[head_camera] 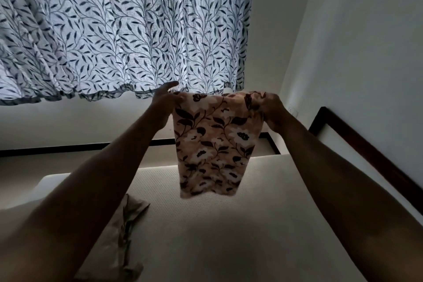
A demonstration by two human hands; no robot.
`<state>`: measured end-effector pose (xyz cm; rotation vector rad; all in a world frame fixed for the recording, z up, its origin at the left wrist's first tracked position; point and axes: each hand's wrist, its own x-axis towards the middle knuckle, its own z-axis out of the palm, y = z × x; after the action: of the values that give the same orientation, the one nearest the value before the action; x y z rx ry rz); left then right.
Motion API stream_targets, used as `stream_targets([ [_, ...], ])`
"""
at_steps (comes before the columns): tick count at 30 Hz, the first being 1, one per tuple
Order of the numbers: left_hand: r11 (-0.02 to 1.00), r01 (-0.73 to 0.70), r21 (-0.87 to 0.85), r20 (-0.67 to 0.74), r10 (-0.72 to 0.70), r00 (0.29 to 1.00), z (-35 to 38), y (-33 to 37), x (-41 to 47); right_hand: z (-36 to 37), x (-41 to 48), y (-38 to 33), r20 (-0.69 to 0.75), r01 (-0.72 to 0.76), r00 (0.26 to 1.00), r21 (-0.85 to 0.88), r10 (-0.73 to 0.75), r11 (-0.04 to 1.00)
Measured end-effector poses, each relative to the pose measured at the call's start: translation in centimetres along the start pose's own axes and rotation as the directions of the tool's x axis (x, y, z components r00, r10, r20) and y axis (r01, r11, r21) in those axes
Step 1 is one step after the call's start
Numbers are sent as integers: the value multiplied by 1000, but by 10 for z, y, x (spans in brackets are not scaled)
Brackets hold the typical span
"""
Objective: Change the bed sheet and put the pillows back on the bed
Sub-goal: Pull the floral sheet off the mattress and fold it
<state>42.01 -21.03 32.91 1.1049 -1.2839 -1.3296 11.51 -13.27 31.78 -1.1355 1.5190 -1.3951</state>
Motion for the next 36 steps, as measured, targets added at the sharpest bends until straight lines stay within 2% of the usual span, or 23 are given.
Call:
stream_targets([
  [5,1000,-7,23,40,6,999,-3,-28,-10,1,-1,23,-14,-17,1000,-24,17,1000],
  [10,980,179,90,-32,-177,984,-7,-130,-52,9,-30,118,41,-187,980,-142,195,972],
  [13,921,350,171,-73,-342,937,-10,-214,-88,9,-68,202,22,-410,901,-277,432,869],
  [16,825,504,256,-92,-498,862,-13,-311,-132,7,-114,288,-6,-590,778,-352,629,726],
  [20,610,697,376,-94,-724,684,-15,-407,-204,11,-186,388,-53,-728,628,-391,776,562],
  [23,484,755,443,-84,-816,572,-17,-441,-252,10,-241,441,-13,-746,536,-475,844,467],
  [26,391,757,523,-35,-878,477,-22,-458,-290,9,-285,452,14,-729,454,-569,891,380],
  [29,295,665,686,11,-918,396,-32,-476,-325,3,-325,468,65,-691,300,-673,952,264],
  [31,233,614,754,19,-942,334,-36,-477,-339,1,-343,477,123,-598,226,-766,966,238],
  [33,166,582,796,-8,-959,285,-37,-480,-343,0,-343,478,155,-495,225,-832,962,250],
  [36,116,525,843,-44,-958,283,-36,-489,-322,-4,-317,478,151,-485,292,-827,944,283],
])
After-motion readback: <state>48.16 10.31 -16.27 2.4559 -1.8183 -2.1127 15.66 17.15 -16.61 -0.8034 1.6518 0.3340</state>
